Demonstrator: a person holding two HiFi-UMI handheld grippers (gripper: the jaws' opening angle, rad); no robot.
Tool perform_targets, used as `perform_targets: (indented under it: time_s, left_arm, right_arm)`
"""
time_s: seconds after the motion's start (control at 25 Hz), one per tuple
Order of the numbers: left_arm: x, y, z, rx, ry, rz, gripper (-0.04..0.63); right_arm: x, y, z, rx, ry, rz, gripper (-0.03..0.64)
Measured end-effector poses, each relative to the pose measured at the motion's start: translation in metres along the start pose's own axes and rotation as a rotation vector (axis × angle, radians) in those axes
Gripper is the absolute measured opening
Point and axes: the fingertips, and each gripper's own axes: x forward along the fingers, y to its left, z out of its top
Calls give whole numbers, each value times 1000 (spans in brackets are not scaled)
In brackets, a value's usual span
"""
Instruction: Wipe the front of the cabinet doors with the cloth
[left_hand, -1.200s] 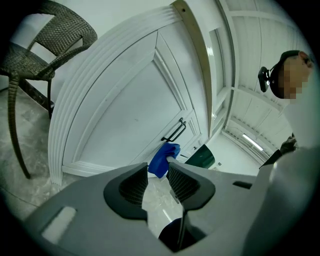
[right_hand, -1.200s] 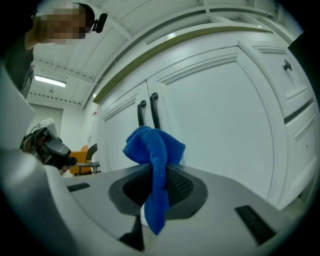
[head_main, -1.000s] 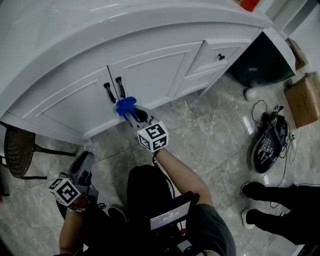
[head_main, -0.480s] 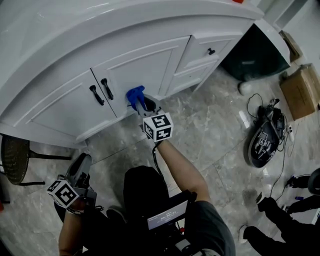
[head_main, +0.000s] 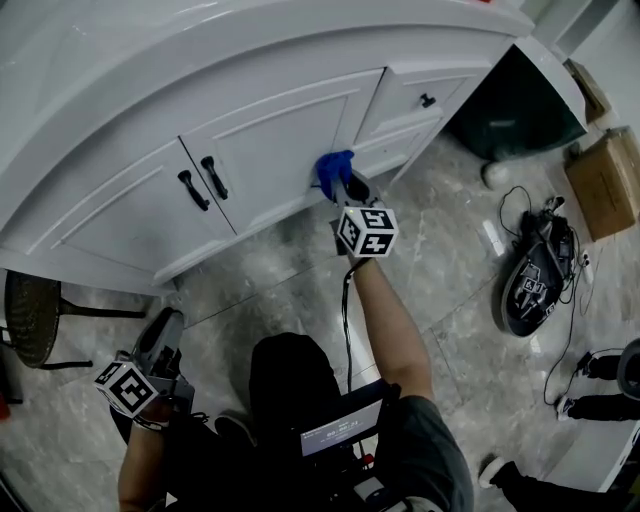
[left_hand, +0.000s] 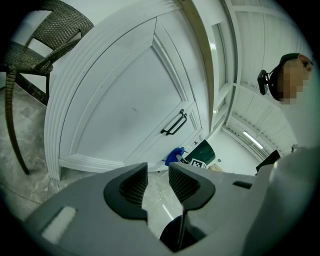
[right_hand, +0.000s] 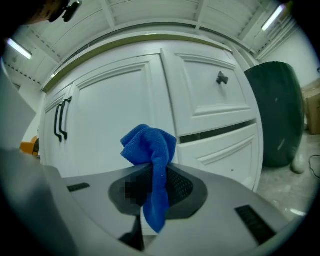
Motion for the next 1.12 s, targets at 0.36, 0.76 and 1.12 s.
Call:
perform_targets:
  time_s: [0.36, 0.76, 1.12]
  left_arm:
    - [-2, 2, 4, -1, -10, -9, 132]
    - [3, 9, -4, -28, 4, -24, 132]
    - [-21, 31, -3, -32, -11, 45, 132]
  right_arm:
    - [-34, -38, 15, 42, -45, -76, 57]
    - [-35, 133, -41, -3, 30, 274, 57]
    - [-2, 231, -101, 23, 74, 453, 57]
